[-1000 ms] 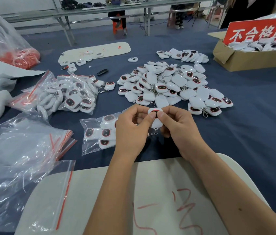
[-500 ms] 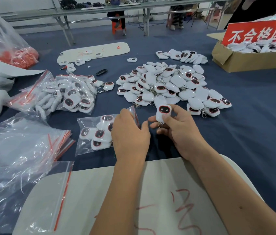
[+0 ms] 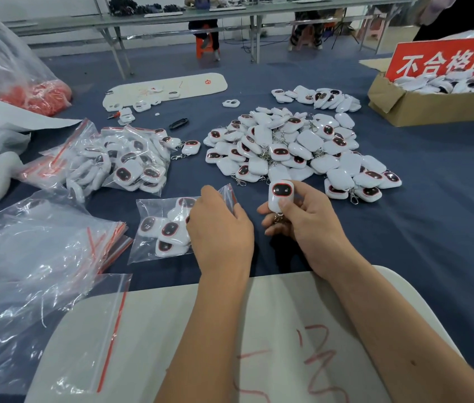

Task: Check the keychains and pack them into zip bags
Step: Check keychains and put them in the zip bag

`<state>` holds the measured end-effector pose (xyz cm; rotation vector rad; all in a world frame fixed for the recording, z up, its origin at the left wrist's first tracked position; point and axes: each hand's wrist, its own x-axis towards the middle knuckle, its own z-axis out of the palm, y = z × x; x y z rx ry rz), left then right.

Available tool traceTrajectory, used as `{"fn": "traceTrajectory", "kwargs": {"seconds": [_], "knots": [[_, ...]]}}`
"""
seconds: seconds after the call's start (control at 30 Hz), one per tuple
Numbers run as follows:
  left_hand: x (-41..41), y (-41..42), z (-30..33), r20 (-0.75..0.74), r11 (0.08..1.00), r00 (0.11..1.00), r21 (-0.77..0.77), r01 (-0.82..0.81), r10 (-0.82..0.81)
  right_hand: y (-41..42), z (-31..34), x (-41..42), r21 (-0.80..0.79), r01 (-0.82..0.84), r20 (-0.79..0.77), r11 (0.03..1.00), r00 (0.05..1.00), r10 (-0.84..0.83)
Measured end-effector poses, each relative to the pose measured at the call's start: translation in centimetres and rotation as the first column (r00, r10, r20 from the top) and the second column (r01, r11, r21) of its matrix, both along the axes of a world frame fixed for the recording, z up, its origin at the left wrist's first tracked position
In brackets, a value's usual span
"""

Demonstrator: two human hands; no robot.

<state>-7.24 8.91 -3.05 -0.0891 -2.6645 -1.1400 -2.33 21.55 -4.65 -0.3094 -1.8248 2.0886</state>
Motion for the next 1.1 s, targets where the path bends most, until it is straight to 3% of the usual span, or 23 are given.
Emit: {"fn": "traceTrajectory", "kwargs": {"seconds": [0.17, 0.33, 0.47, 0.57, 0.73, 0.93, 1.1], "knots": [[-0.2, -0.2, 0.0, -0.005, 0.998, 0.999, -0.051, -0.034, 0.034, -0.4, 0.4, 0.2, -0.019, -0.027, -0.063, 0.999, 0.998, 0.026], [-0.3, -0.5, 0.2, -0.007, 1.000, 1.000, -0.010, -0.021, 0.021, -0.5, 0.3, 0.3, 0.061, 0.023, -0.044, 0.998, 0.999, -0.021], [-0.2, -0.7, 0.4, -0.139, 0.998, 0.990, 0.058, 0.020, -0.012, -0.6, 0.2, 0.3, 0.134, 0.010, -0.032, 0.991, 0.999, -0.005], [-0.4, -0.9, 0.4, -0.255, 0.982, 0.966, 0.166, 0.087, -0.043, -0.7, 0.1, 0.5, 0.180, -0.021, 0.004, 0.983, 1.000, 0.021], [-0.4, -1.0, 0.2, -0.314, 0.930, 0.936, 0.269, 0.249, -0.160, -1.1, 0.4, 0.5, 0.342, -0.033, 0.016, 0.939, 0.999, 0.029], [-0.3, -0.8, 0.1, -0.364, 0.897, 0.897, 0.259, 0.357, -0.252, -1.4, 0.4, 0.7, 0.391, -0.049, 0.013, 0.919, 0.999, 0.047], [0.0, -0.5, 0.3, -0.388, 0.893, 0.883, 0.246, 0.378, -0.266, -0.9, 0.7, 1.0, 0.228, -0.172, 0.004, 0.958, 0.985, 0.175]]}}
